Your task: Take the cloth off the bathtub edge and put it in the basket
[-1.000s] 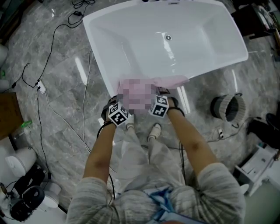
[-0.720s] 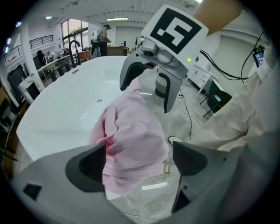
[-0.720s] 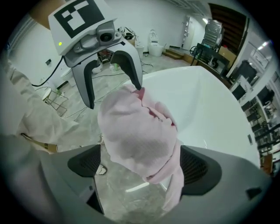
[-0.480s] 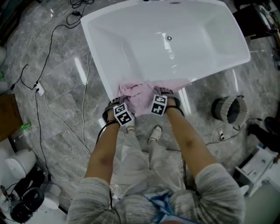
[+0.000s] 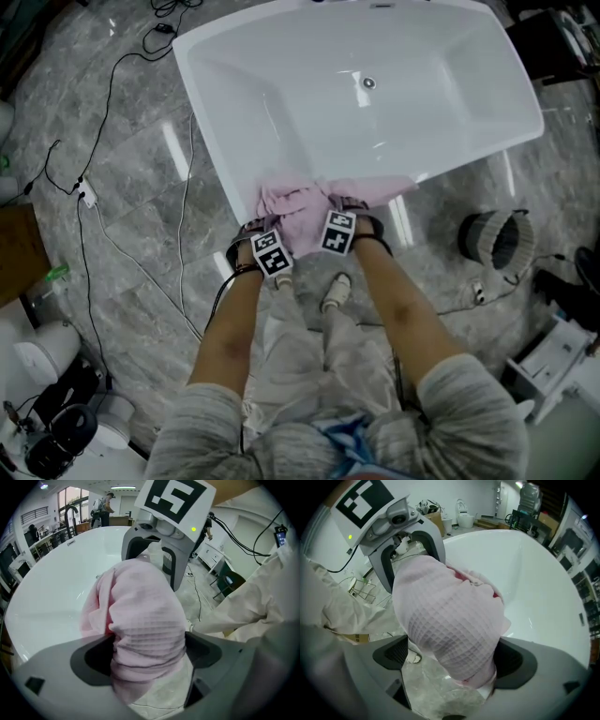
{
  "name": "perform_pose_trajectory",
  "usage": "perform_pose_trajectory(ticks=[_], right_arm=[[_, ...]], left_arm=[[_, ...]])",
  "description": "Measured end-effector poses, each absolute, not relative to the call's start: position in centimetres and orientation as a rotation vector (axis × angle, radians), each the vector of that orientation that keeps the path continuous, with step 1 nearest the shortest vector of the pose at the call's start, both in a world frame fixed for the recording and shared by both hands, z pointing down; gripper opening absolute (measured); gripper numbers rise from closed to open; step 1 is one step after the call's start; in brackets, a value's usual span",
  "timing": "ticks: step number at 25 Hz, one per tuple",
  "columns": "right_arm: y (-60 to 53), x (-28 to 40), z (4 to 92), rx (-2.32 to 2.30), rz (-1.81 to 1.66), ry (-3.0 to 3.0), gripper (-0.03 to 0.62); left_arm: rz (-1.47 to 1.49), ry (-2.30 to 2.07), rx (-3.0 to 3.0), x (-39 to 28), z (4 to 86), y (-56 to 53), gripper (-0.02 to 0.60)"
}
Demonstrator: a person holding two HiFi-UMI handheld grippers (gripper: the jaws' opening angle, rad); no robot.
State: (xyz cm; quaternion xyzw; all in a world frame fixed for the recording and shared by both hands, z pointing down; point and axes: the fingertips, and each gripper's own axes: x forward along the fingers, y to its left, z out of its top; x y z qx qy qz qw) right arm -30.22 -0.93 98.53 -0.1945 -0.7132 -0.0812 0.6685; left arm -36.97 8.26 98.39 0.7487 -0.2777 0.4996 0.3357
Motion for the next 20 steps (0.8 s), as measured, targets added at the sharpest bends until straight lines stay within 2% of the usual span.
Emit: perform_pose_trajectory(ticks=[9,12,15,20], right_arm=[[0.4,-32.4,97.6,-0.356,-0.078,-1.698,0.526],[1.1,-33.1,96.9,-0.357,-0.097,-1.726,0.465],[1.2,-33.8,96.3,-0.347,-0.126,-1.753,0.378],[1.8,-33.9,95.1,-0.328,-0.113,-1.787,0.304]], left_arm=[[1.23,-0.799,1.934,-36.0,98.1,7.0,0.465],[1.194,-0.817,1.926,-35.7,97.6,6.4,0.461],[1.167,-0.834,1.922,-35.7,97.1,6.0,0.406],[1.161,-0.87,1.925,-36.0,96.3,5.8,0.329]])
